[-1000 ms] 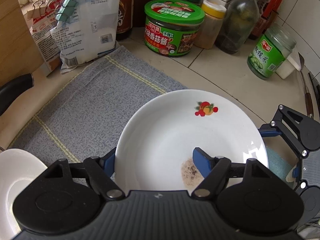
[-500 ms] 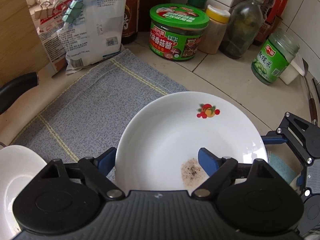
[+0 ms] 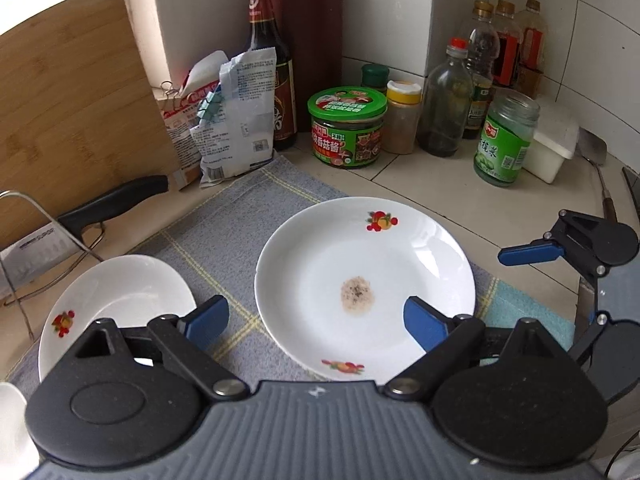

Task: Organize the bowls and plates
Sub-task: 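Open the left tool and withdraw it from the stained plate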

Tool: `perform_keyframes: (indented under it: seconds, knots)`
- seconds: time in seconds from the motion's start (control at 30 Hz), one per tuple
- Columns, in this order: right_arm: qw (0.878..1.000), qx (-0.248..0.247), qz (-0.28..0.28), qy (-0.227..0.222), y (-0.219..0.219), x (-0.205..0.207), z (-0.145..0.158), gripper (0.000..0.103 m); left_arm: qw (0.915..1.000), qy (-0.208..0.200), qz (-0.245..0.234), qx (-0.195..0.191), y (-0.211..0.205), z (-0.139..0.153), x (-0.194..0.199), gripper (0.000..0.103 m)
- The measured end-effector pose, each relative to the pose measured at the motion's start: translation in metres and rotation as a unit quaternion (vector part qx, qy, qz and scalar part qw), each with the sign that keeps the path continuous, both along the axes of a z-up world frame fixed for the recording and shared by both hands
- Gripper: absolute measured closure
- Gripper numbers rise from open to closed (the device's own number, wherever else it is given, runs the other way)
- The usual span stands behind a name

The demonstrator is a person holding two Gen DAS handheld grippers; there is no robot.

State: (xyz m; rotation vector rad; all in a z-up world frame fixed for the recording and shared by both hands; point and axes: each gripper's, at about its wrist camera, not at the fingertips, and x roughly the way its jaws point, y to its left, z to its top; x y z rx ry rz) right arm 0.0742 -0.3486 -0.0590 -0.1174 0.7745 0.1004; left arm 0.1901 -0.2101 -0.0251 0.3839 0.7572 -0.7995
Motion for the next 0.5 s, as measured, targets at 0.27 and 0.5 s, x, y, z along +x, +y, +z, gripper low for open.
perform_keyframes:
  seconds: [0.27, 0.5]
  knots:
    - [0.999, 0.01, 0.038, -0.009, 0.03, -0.001, 0.009, 0.0, 0.9947, 0.015, 0.097, -0.032, 0.051, -0.005, -0.03, 0.009]
    - [0.994, 0.026, 0.106, 0.011, 0.064, 0.008, 0.006, 0.0, 0.9835, 0.038, 0.174, -0.031, 0.101, -0.016, -0.055, 0.009]
